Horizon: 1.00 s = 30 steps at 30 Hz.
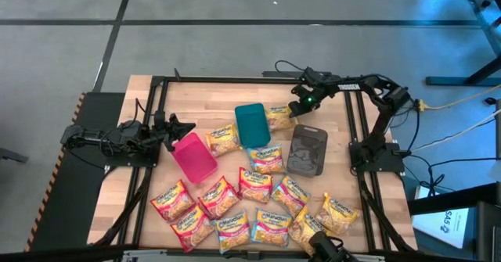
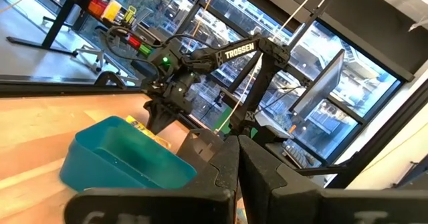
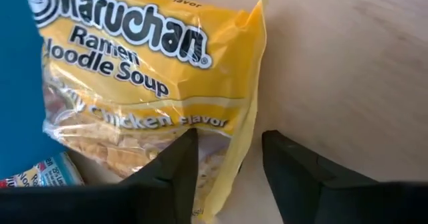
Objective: Sort Maruchan noodles
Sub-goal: Put the yellow noodle pack into the black bin
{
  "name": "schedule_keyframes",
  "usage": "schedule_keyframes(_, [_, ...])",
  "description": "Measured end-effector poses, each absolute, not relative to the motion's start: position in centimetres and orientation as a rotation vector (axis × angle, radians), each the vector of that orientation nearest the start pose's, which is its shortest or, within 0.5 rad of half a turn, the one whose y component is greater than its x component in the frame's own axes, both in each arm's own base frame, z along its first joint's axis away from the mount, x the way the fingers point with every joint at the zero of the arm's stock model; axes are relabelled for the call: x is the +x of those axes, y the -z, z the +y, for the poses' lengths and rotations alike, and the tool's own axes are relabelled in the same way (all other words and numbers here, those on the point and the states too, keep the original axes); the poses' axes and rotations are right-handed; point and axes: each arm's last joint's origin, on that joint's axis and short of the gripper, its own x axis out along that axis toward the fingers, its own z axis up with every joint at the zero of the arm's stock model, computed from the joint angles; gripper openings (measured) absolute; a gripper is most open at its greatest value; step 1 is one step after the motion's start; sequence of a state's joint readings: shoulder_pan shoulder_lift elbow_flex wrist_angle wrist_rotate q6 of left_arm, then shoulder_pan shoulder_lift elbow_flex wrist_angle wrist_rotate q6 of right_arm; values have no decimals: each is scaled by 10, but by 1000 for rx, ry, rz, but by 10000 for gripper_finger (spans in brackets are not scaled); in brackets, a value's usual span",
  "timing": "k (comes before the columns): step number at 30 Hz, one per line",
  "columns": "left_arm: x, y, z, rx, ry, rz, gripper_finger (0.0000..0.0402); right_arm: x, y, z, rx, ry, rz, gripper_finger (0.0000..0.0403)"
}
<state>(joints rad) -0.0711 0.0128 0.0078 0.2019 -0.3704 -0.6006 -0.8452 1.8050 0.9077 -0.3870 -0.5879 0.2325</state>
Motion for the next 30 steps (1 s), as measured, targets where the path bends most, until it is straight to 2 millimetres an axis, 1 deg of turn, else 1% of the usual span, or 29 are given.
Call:
schedule_keyframes(6, [95, -184, 4, -637, -223, -274, 2, 216, -117, -219, 1055, 342, 959, 66])
schedule_keyframes(10, [95, -184, 3, -636, -218, -271, 2, 217, -118, -219, 1072, 312, 951, 12])
schedule_keyframes(14, [95, -184, 3, -635, -218, -269, 2, 220, -126, -223, 1085, 316, 960, 8])
schedule_keyframes(17, [95, -184, 3, -635, -217, -269, 2, 223, -138, -226, 1067, 327, 973, 3])
schedule_keyframes(23, [95, -183, 3, -633, -219, -263, 2, 225, -178, -231, 956, 350, 987, 2])
schedule_keyframes(30, [96, -179, 3, -625, -232, -221, 2, 217, -217, -226, 844, 418, 1004, 1])
